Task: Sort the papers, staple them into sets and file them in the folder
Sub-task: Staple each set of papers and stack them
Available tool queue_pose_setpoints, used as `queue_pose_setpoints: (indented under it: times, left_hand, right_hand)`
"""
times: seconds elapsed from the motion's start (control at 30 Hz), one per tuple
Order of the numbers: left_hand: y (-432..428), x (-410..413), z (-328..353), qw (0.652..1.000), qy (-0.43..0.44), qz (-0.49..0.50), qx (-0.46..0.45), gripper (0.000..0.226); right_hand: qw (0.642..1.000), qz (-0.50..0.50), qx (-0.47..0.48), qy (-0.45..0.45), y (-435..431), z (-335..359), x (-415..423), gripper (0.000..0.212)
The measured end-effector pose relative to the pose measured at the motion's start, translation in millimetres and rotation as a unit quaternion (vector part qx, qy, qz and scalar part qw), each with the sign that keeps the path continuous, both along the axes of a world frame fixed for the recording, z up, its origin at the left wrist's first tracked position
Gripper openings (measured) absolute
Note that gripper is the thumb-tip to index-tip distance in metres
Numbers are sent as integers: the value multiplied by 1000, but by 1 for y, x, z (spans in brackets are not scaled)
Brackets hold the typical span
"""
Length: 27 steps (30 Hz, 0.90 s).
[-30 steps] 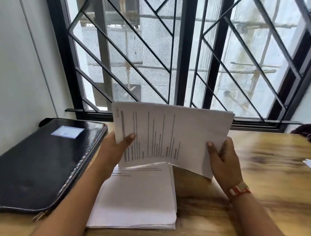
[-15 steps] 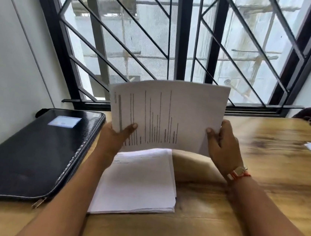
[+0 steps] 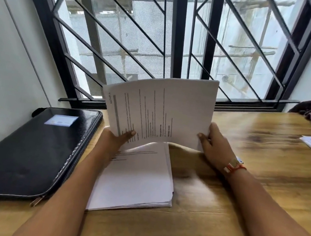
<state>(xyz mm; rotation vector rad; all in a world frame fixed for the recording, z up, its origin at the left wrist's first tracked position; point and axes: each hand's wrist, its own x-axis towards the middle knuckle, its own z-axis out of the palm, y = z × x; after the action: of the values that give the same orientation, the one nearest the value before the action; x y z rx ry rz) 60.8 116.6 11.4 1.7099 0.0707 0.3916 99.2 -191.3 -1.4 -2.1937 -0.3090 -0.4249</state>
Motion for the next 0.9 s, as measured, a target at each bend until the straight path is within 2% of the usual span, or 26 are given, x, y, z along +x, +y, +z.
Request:
queue_pose_setpoints:
  times: [0.1, 0.23, 0.3, 0.5, 0.6, 0.77, 0.9]
  left_hand:
    - [2, 1, 5, 999, 6, -6, -43, 38]
    - [3, -1, 12, 989, 6, -65, -134, 49]
    - [-1, -4, 14, 986, 6, -86, -145, 50]
    - [-6, -5, 19, 992, -32, -51, -111, 40]
    - [-2, -3, 21, 996, -51, -34, -57, 40]
    - [5, -6, 12, 999, -4, -42, -21, 56]
    - [9, -5, 8, 996, 25, -67, -54, 51]
  right_hand:
    - [997, 1, 68, -26, 0, 6, -1, 13]
    - [987, 17, 163, -2, 2, 15, -4, 14]
    - [982, 31, 184, 11, 3, 18, -6, 14]
    - [987, 3, 152, -51, 9, 16, -7, 13]
    - [987, 5, 155, -51, 9, 15, -8, 21]
    - [995, -10, 95, -15, 5, 7, -3, 23]
    - [997, -15, 72, -24, 5, 7, -2, 18]
